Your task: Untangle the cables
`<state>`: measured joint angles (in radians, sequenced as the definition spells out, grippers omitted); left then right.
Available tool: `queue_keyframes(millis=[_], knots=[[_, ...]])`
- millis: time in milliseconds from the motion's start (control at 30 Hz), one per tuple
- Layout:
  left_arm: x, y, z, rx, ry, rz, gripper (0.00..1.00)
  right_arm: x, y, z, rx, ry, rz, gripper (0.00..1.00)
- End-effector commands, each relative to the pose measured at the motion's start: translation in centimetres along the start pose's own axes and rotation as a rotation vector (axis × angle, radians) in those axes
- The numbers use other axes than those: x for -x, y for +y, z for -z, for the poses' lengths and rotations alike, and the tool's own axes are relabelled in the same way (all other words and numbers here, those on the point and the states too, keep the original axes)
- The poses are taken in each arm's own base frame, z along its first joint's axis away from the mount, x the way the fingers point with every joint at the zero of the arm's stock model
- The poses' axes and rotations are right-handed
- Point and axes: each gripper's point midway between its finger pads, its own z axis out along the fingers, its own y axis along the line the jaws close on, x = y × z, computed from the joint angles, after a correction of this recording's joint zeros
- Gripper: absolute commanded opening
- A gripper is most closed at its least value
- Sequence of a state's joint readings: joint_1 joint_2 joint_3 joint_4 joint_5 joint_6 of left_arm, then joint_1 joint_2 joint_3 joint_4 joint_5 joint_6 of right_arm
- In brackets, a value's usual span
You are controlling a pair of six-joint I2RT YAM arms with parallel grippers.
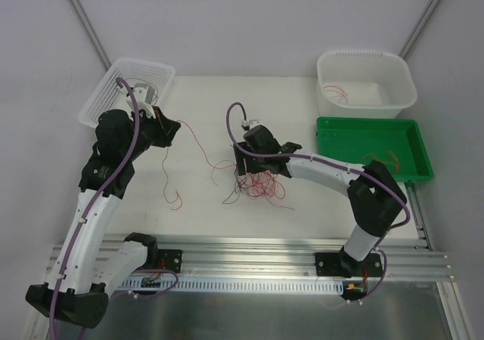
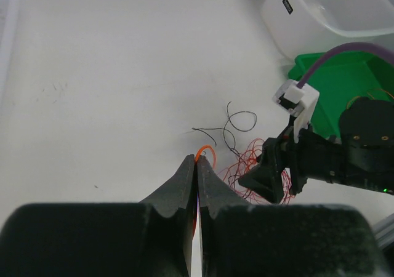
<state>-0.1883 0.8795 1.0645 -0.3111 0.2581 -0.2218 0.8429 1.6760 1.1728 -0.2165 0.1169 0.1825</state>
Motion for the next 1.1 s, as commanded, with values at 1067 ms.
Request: queue_keyframes(millis=[1067], knots=[[0.7,1.5,-0.4,0.067,-0.049,-0.030,0.00,1.1,5.0,-0.8,-0.020,-0.025,0.021,0.80]])
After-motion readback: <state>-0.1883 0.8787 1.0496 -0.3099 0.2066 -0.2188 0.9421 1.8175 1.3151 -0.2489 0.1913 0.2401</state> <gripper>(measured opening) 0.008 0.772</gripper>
